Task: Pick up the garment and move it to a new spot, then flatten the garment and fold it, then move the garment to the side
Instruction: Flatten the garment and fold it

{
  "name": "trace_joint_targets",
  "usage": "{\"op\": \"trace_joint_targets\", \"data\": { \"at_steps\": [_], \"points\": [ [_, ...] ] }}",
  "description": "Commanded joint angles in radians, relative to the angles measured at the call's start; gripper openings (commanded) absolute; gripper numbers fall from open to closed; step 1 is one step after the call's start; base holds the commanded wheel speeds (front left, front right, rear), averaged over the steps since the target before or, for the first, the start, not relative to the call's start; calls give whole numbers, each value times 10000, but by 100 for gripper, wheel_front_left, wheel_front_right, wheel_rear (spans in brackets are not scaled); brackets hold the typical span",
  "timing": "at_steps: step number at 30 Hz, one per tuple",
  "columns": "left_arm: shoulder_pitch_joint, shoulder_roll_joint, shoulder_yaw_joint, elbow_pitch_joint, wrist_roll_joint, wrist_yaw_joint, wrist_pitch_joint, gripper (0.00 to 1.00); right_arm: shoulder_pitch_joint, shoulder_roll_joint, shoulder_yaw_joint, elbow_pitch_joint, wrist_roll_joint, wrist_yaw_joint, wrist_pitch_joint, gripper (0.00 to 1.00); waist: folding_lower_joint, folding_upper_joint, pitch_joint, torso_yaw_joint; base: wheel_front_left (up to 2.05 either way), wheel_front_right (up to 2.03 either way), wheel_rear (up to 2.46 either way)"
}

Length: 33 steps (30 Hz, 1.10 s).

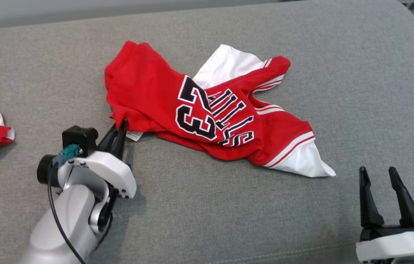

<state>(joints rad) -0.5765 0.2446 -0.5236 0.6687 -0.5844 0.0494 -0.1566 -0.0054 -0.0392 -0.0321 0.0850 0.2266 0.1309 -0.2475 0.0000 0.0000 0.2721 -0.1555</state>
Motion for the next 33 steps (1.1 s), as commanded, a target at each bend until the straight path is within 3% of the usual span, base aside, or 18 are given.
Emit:
{"op": "trace_joint_targets", "data": {
  "at_steps": [1,10,15,18,23,30,33],
  "points": [
    [264,377,399,-765,-51,204,-154,0,132,-111,80,-147,186,-2,-141,100,0,0,-226,165,0,0,0],
    [4369,1514,388,-7779,-273,2176,1368,0,509,-111,-206,-84,530,-2,-142,100,0,0,-696,1259,0,0,0],
    [4866,2216,581,-10201,-59,2752,2090,0,415,-111,-185,-97,606,-2,-142,100,0,0,-609,1583,0,0,0],
    [4338,2530,805,-10096,-152,2622,2510,0,202,-111,-26,-56,641,-2,-143,100,0,0,-449,1411,0,0,0],
    [3046,2518,1143,-7985,-771,1966,2822,0,7,-111,34,12,742,-2,-143,100,0,0,-169,819,0,0,0],
    [1178,1806,1453,-4295,-1450,961,2263,0,-72,-111,189,174,973,-2,-143,100,0,0,145,49,0,0,0],
    [741,1655,1468,-3313,-1517,777,2161,0,-118,-110,226,179,1015,-2,-143,100,0,0,199,-72,0,0,0]
  ]
}}
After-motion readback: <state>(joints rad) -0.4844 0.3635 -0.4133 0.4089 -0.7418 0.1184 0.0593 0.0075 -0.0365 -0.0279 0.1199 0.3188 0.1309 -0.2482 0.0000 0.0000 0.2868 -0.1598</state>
